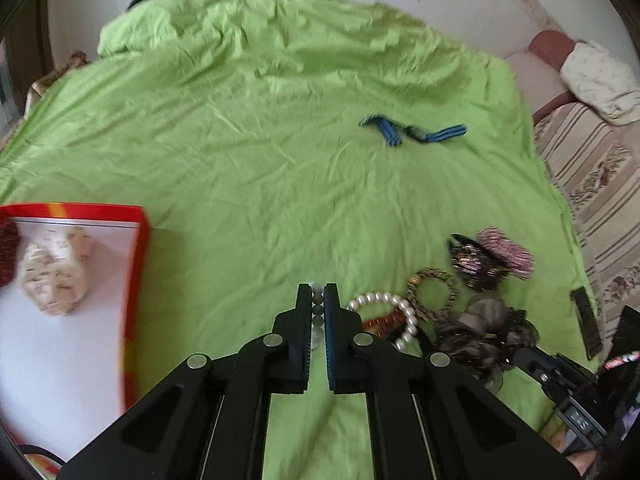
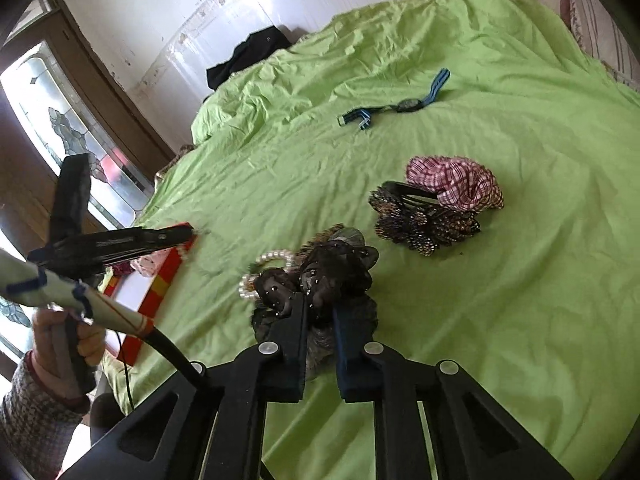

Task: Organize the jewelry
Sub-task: 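Grasp the jade-bead bracelet with the left tool while the right tool grasps the dark sheer scrunchie, then carry the bracelet and dark scrunchie into the tray and open both tools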

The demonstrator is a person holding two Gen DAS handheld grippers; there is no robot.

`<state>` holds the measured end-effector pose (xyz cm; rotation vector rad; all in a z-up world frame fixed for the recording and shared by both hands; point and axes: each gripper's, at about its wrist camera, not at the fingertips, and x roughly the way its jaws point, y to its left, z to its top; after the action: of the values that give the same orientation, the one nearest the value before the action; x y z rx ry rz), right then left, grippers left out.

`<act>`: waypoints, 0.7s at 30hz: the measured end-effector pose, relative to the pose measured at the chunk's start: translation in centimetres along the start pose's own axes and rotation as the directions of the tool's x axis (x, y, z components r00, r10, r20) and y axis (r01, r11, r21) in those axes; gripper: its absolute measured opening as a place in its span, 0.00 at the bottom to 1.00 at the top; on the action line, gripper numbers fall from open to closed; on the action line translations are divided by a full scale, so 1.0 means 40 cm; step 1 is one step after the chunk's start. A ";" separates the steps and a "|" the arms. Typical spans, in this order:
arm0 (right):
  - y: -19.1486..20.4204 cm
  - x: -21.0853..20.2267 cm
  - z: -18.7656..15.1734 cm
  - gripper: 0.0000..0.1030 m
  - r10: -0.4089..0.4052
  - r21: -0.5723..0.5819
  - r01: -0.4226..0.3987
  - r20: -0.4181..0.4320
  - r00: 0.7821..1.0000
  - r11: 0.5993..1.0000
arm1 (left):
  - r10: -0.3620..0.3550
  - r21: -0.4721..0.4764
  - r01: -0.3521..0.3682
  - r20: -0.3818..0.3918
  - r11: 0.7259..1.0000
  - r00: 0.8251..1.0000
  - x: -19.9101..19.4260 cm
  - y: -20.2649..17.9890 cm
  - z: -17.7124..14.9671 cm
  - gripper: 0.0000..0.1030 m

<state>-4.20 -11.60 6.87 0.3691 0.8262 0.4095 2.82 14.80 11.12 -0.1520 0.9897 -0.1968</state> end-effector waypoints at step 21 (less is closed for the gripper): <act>0.449 -0.020 0.002 0.09 0.052 -0.256 -0.057 -0.027 0.998 0.965 | 0.207 -0.172 -0.188 0.099 0.967 0.973 -0.366 0.477 -0.148 0.05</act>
<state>-8.32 3.45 15.79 0.1465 0.7724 0.5657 -8.16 36.53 15.68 -0.2094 0.8975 0.0755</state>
